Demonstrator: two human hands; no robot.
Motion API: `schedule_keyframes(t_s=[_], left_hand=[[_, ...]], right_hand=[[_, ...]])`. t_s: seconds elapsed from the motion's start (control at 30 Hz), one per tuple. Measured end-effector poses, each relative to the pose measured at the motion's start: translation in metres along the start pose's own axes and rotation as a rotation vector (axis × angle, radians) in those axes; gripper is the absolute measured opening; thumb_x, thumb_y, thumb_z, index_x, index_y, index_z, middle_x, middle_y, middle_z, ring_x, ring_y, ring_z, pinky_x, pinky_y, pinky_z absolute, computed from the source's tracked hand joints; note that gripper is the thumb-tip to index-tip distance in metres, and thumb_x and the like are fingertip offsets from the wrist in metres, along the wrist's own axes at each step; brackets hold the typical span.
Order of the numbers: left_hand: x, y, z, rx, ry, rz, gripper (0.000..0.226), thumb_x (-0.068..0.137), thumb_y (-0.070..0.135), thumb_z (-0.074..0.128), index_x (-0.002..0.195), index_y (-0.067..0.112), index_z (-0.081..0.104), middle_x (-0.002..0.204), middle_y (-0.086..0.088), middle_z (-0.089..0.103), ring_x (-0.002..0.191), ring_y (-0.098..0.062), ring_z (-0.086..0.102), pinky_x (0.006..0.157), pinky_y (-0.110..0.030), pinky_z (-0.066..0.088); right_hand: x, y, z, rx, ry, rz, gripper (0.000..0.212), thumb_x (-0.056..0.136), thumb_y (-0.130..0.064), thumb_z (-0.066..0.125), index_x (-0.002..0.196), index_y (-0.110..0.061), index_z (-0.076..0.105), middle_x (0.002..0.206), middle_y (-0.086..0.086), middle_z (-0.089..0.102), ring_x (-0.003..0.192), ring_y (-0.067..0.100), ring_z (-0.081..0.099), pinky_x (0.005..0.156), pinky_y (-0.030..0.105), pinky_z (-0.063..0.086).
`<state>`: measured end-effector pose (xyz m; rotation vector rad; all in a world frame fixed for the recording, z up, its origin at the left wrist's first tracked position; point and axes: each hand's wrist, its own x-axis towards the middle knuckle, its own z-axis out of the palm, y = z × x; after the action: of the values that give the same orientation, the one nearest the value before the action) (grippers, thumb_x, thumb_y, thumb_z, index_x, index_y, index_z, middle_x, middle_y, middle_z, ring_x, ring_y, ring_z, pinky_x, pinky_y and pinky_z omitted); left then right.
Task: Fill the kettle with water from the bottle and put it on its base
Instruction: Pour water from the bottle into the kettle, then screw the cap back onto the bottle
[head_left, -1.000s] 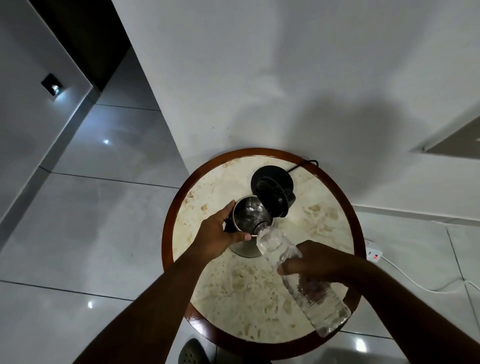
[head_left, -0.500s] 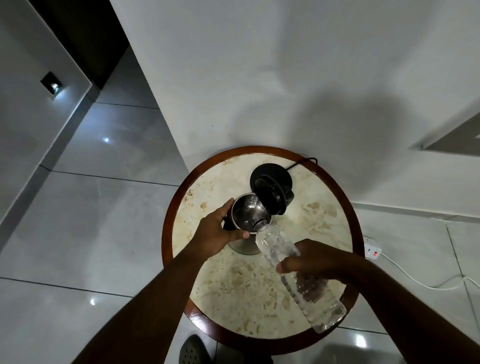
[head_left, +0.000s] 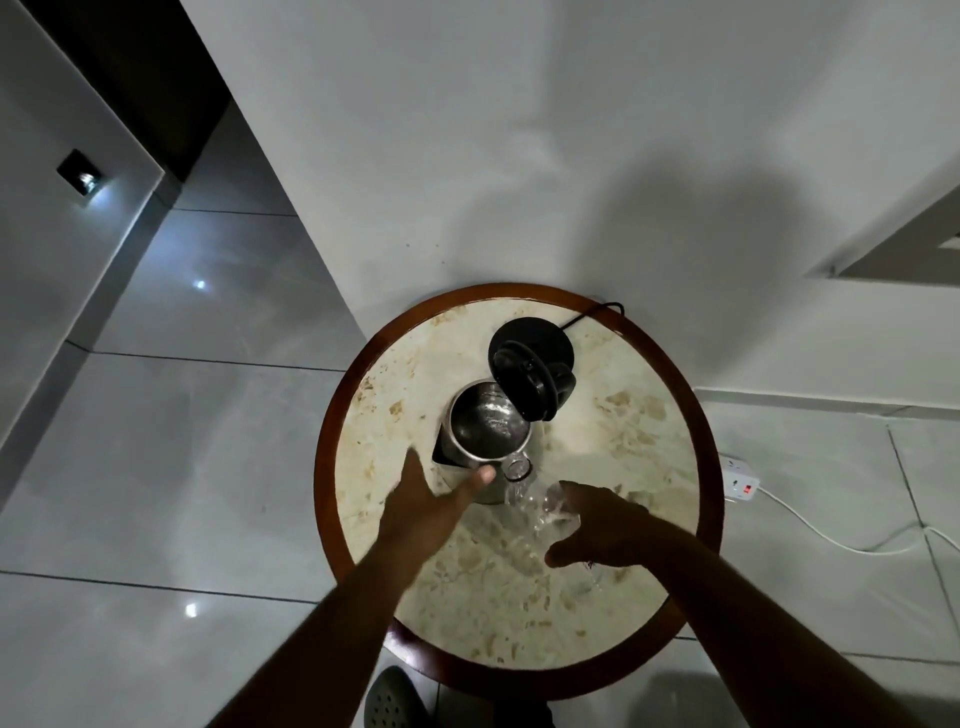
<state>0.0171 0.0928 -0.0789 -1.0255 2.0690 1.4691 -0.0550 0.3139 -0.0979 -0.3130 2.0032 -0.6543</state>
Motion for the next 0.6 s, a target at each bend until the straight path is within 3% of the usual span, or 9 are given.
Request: schedule_keyframes(t_s=[0.07, 0.13, 0.27, 0.37, 0.5, 0.6], left_hand=[[-0.019, -0.019, 0.013, 0.057, -0.069, -0.112, 0.133, 0.043, 0.090, 0.064, 0.152, 0.024, 0.024, 0.152, -0.012, 0.041, 0.136, -0.032, 0.044, 0.108, -0.047, 0.042], [-0.030, -0.028, 0.026, 0.077, -0.148, -0.036, 0.124, 0.042, 0.089, 0.066, 0.146, 0.027, 0.037, 0.146, -0.005, 0.050, 0.128, -0.023, 0.052, 0.098, -0.042, 0.052], [-0.033, -0.013, 0.052, 0.066, -0.169, 0.231, 0.082, 0.045, 0.068, 0.081, 0.120, 0.052, 0.052, 0.119, 0.020, 0.065, 0.099, 0.008, 0.062, 0.076, -0.010, 0.049], [-0.027, 0.003, 0.066, 0.066, -0.103, 0.358, 0.063, 0.054, 0.042, 0.090, 0.102, 0.055, 0.051, 0.094, 0.033, 0.061, 0.084, 0.026, 0.056, 0.064, 0.001, 0.044], [-0.013, 0.014, 0.081, 0.112, -0.084, 0.473, 0.063, 0.057, 0.024, 0.092, 0.110, 0.034, 0.060, 0.096, 0.027, 0.062, 0.091, 0.025, 0.055, 0.069, 0.001, 0.043], [0.001, 0.017, 0.089, 0.111, -0.130, 0.489, 0.055, 0.060, 0.020, 0.091, 0.107, 0.025, 0.063, 0.099, 0.014, 0.070, 0.093, 0.006, 0.065, 0.071, -0.005, 0.048]], right_hand=[[0.001, 0.007, 0.011, 0.022, 0.044, -0.025, 0.067, 0.065, -0.033, 0.081, 0.123, -0.028, 0.048, 0.121, -0.008, 0.055, 0.109, 0.017, 0.055, 0.083, 0.027, 0.050], [0.001, 0.010, 0.017, 0.044, 0.084, -0.063, 0.067, 0.065, -0.030, 0.080, 0.123, -0.028, 0.048, 0.123, -0.003, 0.059, 0.111, 0.018, 0.056, 0.093, 0.037, 0.047], [-0.003, 0.009, 0.024, -0.018, 0.179, -0.188, 0.069, 0.066, -0.029, 0.081, 0.125, -0.024, 0.047, 0.117, 0.000, 0.064, 0.104, 0.018, 0.059, 0.090, 0.040, 0.050], [-0.010, 0.006, 0.022, 0.015, 0.291, -0.234, 0.066, 0.065, -0.026, 0.079, 0.123, -0.019, 0.049, 0.113, 0.001, 0.066, 0.101, 0.020, 0.062, 0.086, 0.042, 0.051], [-0.019, 0.017, 0.022, 0.189, 0.460, -0.371, 0.066, 0.072, -0.026, 0.077, 0.130, -0.023, 0.046, 0.130, -0.005, 0.053, 0.114, 0.011, 0.054, 0.094, 0.032, 0.048], [-0.021, 0.056, 0.009, 0.140, 0.535, -0.250, 0.088, 0.073, -0.025, 0.080, 0.144, -0.027, 0.028, 0.141, -0.005, 0.036, 0.117, 0.012, 0.046, 0.093, 0.028, 0.047]])
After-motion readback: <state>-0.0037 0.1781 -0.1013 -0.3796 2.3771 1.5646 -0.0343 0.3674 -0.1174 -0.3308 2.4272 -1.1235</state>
